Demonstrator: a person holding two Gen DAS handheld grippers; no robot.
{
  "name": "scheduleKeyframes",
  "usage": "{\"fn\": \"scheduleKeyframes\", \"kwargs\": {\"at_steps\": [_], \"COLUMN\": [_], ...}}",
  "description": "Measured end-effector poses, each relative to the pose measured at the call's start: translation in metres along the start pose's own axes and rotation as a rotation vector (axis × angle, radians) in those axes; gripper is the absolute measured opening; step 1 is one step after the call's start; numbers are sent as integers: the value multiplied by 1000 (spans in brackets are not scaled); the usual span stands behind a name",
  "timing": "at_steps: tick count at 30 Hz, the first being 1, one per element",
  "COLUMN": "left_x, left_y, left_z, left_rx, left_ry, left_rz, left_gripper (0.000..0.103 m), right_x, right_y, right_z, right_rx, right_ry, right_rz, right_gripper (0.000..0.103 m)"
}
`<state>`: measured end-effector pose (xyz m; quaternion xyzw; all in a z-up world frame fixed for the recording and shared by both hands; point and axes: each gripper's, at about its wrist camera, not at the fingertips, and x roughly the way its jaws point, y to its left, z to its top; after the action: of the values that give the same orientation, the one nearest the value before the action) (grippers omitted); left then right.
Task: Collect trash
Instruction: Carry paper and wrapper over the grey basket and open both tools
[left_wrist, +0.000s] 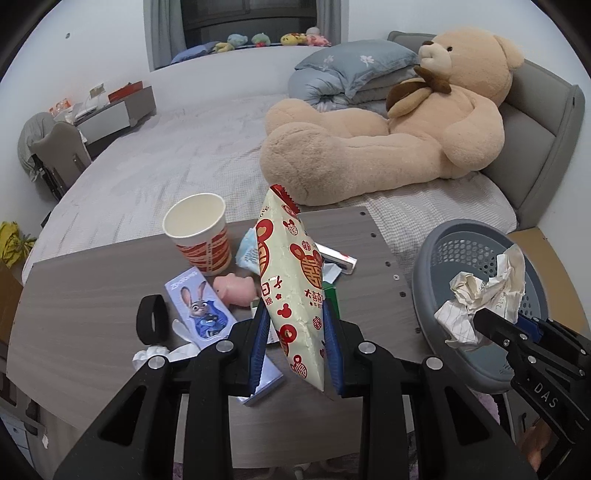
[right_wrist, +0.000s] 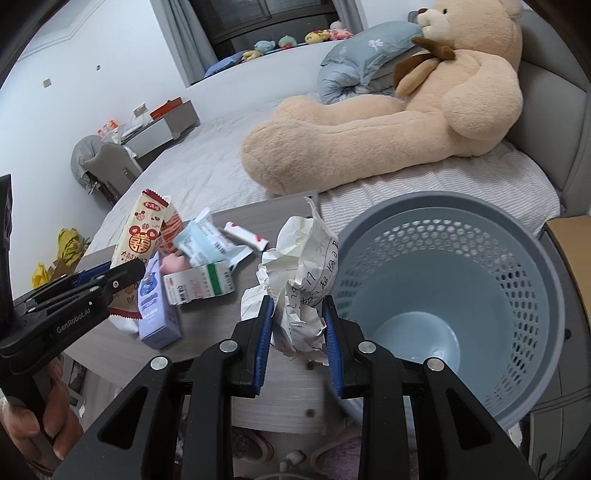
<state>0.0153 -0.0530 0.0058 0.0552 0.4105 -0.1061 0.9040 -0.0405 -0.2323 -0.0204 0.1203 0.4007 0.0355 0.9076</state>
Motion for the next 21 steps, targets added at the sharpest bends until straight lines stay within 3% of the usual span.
{"fn": "scheduleKeyframes", "kwargs": {"at_steps": [15,21], "left_x": [24,37], "left_y": [-101,-138], "left_z": [6,7], "left_rx": [160,203], "left_ry": [37,69], "left_rz": [-177,-241], "left_gripper": [28,28], "right_x": [-32,-31], "right_y": [-102,-133], "right_z": [-9,-16], "right_rx": [156,211], "right_ry": [-42,-31], "right_rz": [-156,-171], "right_gripper": [26,26]}}
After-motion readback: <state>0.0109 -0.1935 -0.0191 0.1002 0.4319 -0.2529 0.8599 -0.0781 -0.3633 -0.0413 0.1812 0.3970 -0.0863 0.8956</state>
